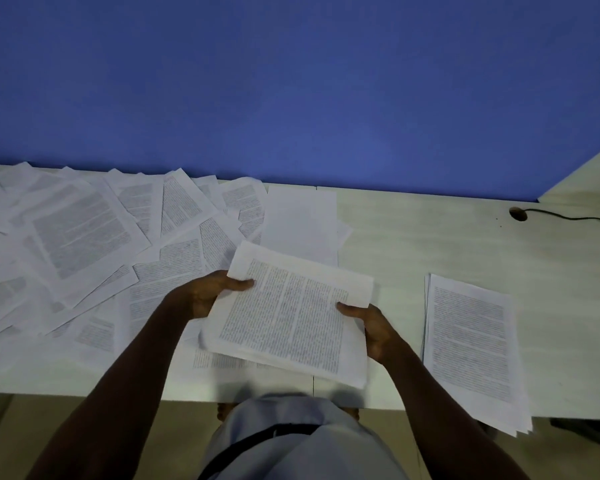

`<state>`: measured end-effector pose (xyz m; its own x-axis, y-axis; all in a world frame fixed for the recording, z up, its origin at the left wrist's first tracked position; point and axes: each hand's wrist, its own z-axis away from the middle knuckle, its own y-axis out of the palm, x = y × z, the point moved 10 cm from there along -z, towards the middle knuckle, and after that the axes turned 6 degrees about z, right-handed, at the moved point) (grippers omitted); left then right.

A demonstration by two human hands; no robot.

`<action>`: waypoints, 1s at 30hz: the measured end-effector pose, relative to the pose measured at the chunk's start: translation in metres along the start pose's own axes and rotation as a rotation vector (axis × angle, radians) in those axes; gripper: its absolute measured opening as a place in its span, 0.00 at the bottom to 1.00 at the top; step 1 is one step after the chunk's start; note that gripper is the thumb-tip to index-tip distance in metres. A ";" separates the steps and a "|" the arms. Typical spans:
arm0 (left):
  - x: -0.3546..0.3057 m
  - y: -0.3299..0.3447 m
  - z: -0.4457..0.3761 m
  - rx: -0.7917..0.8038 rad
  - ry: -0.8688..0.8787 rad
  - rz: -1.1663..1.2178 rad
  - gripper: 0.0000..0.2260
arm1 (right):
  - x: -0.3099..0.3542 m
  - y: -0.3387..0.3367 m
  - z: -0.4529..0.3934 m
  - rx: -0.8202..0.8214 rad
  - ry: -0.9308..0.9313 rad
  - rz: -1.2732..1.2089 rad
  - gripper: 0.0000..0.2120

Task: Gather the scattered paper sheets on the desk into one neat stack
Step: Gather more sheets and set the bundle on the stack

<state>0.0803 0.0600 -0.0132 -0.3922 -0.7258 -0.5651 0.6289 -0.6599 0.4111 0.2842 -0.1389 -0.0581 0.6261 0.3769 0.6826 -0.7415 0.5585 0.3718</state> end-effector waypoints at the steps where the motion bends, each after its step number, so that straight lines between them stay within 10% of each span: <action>1: 0.005 0.002 0.002 -0.005 0.001 0.130 0.18 | 0.004 -0.002 -0.002 -0.021 -0.034 -0.035 0.23; 6: 0.019 0.028 -0.005 -0.045 0.207 0.526 0.23 | 0.009 -0.025 -0.007 -0.253 -0.155 -0.279 0.25; 13: -0.002 0.052 -0.030 -0.228 0.410 0.190 0.26 | 0.002 0.002 0.007 -0.070 -0.023 -0.134 0.27; 22: 0.008 0.104 -0.030 0.218 0.091 -0.194 0.24 | 0.052 0.019 0.016 0.186 0.002 0.061 0.24; 30: 0.003 0.073 -0.051 -0.154 0.308 0.288 0.19 | 0.031 0.010 0.022 0.097 0.082 0.230 0.21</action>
<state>0.1589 0.0198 -0.0213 0.0173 -0.7689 -0.6392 0.7847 -0.3857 0.4853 0.2912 -0.1379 -0.0199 0.4532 0.5463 0.7044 -0.8836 0.3794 0.2743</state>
